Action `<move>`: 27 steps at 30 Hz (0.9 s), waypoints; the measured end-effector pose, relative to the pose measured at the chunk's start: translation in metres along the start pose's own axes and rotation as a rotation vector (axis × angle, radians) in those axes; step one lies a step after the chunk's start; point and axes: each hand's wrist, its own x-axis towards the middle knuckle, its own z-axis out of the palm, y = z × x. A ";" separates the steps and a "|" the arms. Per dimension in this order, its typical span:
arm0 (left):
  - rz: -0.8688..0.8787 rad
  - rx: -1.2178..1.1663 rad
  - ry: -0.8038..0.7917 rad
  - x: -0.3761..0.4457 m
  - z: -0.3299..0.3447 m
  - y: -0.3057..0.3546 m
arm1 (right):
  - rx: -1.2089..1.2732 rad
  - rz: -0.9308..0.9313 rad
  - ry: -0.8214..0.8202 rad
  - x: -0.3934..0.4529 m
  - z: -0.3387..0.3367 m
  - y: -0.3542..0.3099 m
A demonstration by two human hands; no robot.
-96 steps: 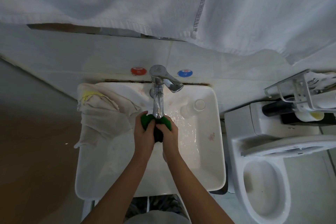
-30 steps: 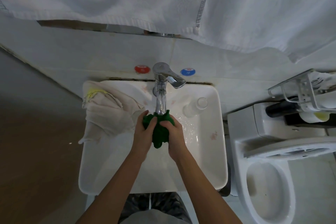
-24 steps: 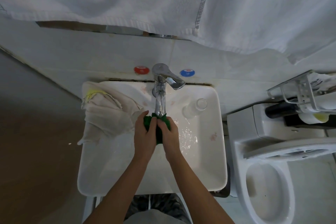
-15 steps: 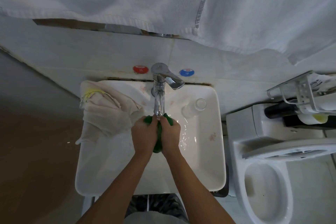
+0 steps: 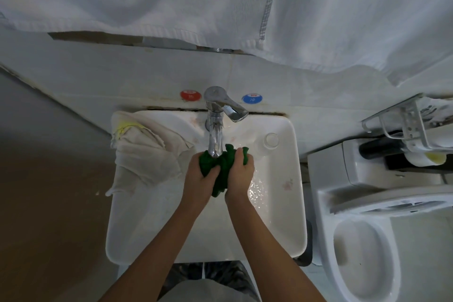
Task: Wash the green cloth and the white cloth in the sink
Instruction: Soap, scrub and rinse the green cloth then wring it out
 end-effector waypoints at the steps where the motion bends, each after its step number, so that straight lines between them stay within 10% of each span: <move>1: 0.006 -0.021 -0.033 -0.002 -0.001 0.001 | 0.022 0.007 -0.020 0.000 0.000 -0.003; 12: 0.073 0.084 0.321 0.014 -0.020 -0.006 | -0.162 -0.124 -0.589 -0.012 -0.015 -0.003; 23: 0.024 0.155 0.234 0.010 -0.008 -0.008 | 0.046 0.110 0.013 0.001 0.005 0.000; 27: -0.045 -0.012 0.106 0.001 0.001 -0.001 | 0.156 0.090 -0.056 -0.004 0.012 -0.003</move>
